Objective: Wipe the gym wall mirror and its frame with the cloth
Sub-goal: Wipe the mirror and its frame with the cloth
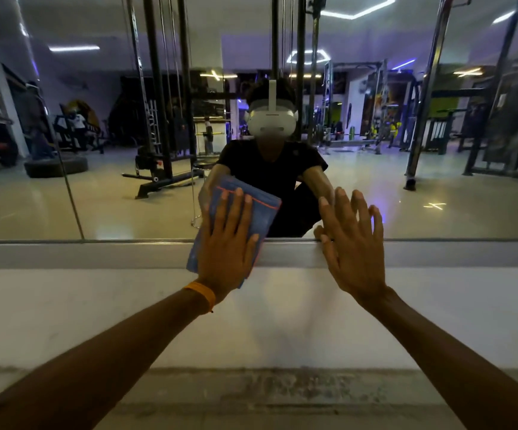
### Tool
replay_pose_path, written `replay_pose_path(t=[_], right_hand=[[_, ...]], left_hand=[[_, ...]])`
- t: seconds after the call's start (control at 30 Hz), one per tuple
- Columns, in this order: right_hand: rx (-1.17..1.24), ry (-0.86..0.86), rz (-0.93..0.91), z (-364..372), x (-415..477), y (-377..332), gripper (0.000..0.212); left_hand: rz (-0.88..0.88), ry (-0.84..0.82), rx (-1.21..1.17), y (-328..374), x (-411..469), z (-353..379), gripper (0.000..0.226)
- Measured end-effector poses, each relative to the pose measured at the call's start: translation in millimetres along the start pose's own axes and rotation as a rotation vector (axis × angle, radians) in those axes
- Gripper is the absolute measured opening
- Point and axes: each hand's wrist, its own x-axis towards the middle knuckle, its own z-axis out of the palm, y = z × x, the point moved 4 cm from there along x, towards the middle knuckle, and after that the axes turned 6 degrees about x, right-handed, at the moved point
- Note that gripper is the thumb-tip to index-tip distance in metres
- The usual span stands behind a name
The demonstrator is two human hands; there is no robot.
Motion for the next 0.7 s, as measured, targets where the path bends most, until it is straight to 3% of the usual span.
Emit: replay_pose_path(t=[0.1,0.17,0.3,0.37,0.43,0.5,0.7], right_hand=[[0.003,0.024,0.003,3.4,0.9,-3.4,0.061],[-0.029,0.024,-0.041,2.4,0.5,5.5,0.061],[-0.005,0.067,0.010,-1.3,-3.0,15.8,0.061],[0.017,0.083,0.052,3.5,-3.0,6.8,0.063],[0.035,0.089,0.067,7.6,-1.4,1.0,0.063],[0.025,0.082,0.036,6.6,-2.6,6.9,0.061],[0.018,0.033,0.016,-3.9,-22.5,30.7,0.063]], left_hand=[[0.252,-0.025,0.035,20.4,5.2,3.3,0.066],[0.178,0.012,0.030,-4.7,7.2,1.7,0.066],[-0.204,0.052,-0.023,-49.8,-11.2,-4.5,0.069],[-0.173,0.032,-0.046,-14.0,-9.1,-2.5,0.070],[0.011,-0.023,-0.034,40.7,-4.8,7.1,0.069],[0.086,-0.031,-0.034,66.5,-2.6,11.7,0.067],[-0.083,-0.015,-0.014,-14.6,-38.8,8.1,0.070]])
